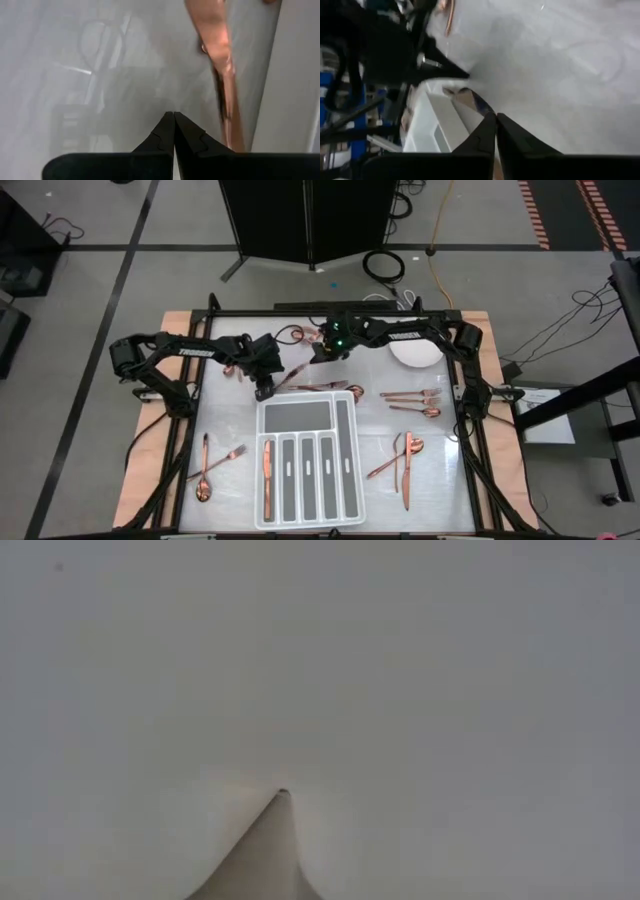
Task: Sort silverware
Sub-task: Put the top left knife into the silverware tray
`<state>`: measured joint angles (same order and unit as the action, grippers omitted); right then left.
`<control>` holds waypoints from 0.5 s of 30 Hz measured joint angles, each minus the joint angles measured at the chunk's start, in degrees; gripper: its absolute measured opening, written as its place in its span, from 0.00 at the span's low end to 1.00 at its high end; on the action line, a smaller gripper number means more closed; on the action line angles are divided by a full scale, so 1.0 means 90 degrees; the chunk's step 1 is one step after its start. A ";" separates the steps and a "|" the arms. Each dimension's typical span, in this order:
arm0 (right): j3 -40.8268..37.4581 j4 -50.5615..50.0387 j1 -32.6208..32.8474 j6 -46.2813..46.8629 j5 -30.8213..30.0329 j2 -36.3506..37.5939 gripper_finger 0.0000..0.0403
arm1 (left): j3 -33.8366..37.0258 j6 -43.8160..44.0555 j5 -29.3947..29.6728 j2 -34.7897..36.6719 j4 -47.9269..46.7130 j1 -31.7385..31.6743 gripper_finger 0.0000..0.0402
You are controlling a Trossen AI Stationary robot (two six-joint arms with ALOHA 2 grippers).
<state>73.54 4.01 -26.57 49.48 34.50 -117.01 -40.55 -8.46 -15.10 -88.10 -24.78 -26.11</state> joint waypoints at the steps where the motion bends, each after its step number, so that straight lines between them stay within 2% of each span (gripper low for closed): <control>1: 0.0000 0.0097 0.0002 0.0023 -0.0031 0.0002 0.01 | 0.0012 0.0002 -0.0002 0.0006 -0.0029 -0.0003 0.00; 8: -0.0010 0.0274 0.0068 -0.0106 -0.0093 0.0002 0.00 | 0.0051 0.0026 -0.0027 -0.0006 0.0025 -0.0007 0.00; 15: -0.0010 0.0276 0.0063 -0.0989 -0.0067 0.0047 0.00 | 0.0017 0.0131 -0.0061 -0.0026 0.0259 -0.0007 0.02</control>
<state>73.45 6.49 -26.00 40.58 33.90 -116.59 -40.39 -7.28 -15.65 -88.34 -22.46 -26.17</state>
